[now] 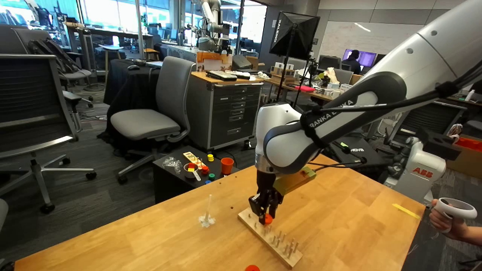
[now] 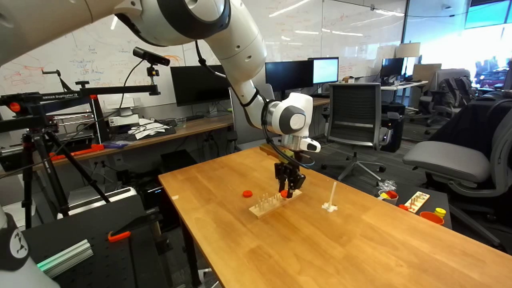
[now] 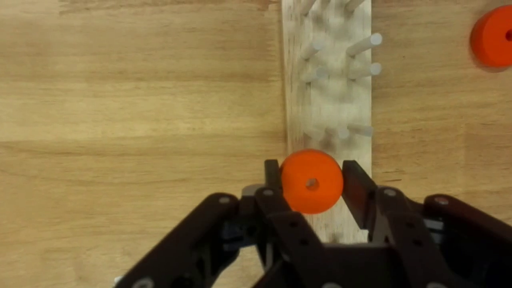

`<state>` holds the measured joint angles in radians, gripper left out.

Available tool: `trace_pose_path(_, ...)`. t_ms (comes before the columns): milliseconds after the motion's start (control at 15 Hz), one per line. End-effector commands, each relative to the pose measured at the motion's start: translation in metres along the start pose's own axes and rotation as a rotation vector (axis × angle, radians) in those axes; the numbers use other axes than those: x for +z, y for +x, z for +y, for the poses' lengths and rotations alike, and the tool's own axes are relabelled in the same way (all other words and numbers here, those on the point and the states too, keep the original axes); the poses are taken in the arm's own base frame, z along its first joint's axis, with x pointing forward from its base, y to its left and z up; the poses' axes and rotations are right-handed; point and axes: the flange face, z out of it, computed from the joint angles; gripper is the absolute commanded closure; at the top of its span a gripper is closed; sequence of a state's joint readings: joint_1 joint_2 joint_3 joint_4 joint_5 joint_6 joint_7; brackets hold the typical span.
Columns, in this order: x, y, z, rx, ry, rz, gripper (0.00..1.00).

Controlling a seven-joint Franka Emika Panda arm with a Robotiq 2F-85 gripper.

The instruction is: Pick up the orange ring on the right and put it on the wooden stand

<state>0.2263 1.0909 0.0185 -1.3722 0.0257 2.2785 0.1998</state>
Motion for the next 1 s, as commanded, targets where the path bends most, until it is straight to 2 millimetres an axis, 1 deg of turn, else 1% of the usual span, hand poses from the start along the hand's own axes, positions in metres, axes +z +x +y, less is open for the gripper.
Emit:
trace_pose_path(0,-0.003,0.008,-0.009,-0.019,-0.025,0.000,0.82)
trace_pose_path(267,-0.012,0.010,-0.014,-0.033,-0.029,0.011,0.82)
trace_pose_path(400,-0.014,0.013,-0.013,-0.030,-0.028,0.014,0.82)
trace_pose_path(667,-0.012,0.014,-0.009,-0.026,-0.033,0.008,0.82)
trace_pose_path(933,-0.002,0.013,-0.008,-0.026,-0.034,-0.009,0.82)
